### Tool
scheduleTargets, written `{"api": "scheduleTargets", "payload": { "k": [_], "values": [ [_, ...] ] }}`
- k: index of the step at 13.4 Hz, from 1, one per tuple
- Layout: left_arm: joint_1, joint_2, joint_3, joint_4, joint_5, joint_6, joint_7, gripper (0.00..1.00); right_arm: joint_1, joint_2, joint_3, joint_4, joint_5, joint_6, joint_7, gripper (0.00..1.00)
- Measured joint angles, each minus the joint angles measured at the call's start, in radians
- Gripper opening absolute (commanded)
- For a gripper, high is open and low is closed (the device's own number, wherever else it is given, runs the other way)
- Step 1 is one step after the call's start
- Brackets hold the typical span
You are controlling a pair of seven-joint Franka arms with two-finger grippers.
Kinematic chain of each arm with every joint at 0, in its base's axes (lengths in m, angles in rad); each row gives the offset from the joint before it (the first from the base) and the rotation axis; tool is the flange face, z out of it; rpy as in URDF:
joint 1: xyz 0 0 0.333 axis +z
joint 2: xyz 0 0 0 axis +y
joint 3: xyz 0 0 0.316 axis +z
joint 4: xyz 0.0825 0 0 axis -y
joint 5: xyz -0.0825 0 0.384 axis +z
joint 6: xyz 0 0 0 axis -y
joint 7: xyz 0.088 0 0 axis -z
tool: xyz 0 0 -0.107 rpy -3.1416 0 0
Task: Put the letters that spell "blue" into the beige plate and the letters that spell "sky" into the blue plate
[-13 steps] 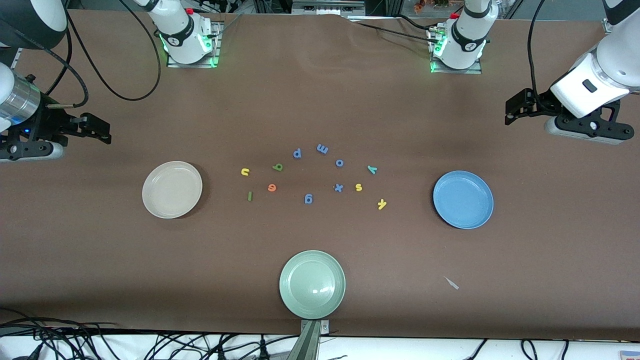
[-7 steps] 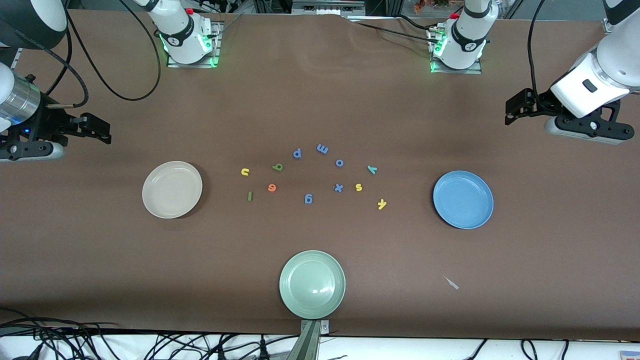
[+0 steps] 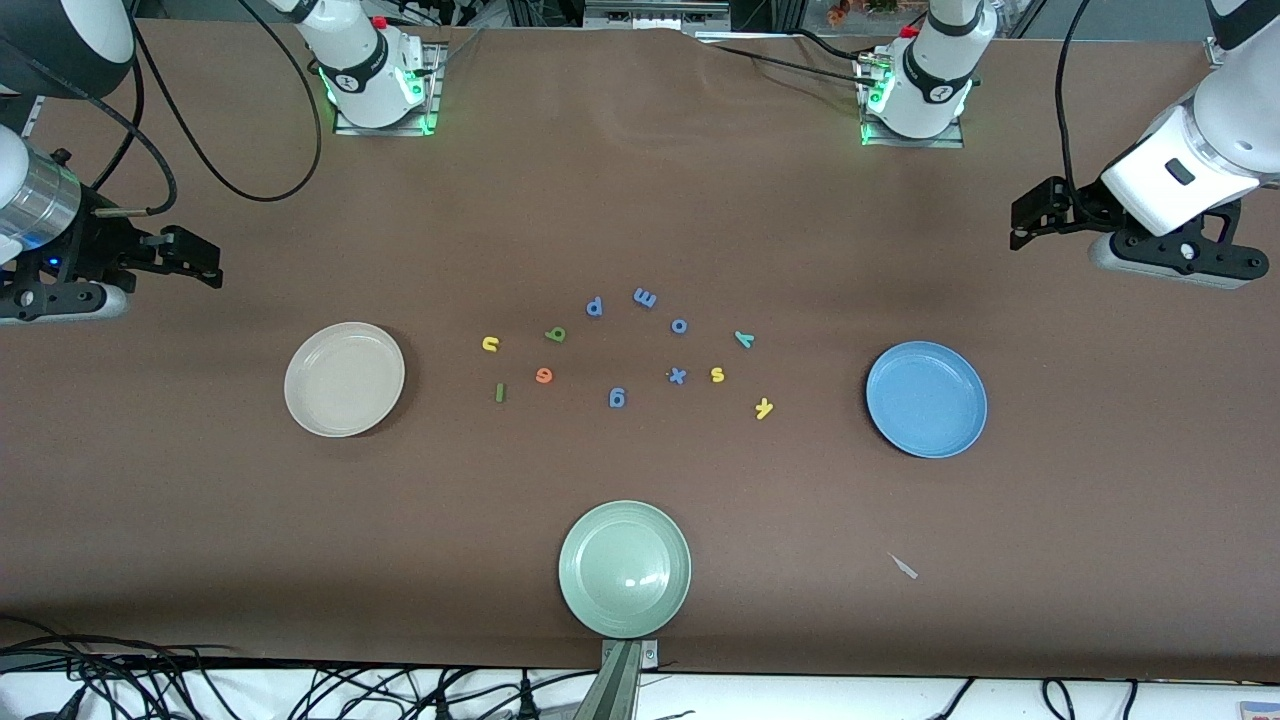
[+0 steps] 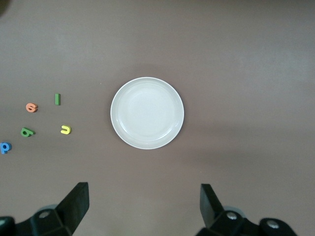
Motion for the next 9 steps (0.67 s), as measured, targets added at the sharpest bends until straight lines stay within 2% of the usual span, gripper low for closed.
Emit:
{"api": "scheduleTargets", "payload": {
  "k": [6, 9],
  "values": [
    [0.0, 0.005, -0.001, 0.0, 0.0, -0.012, 0.0, 1.0, 0.0, 0.0, 0.0, 0.0, 0.0, 0.0, 0.0, 1.0],
    [-0.007, 0.057, -0.004, -0.003, -0.002, -0.02, 0.0, 1.0, 0.0, 0.0, 0.0, 0.0, 0.0, 0.0, 0.0, 1.0]
  ]
}}
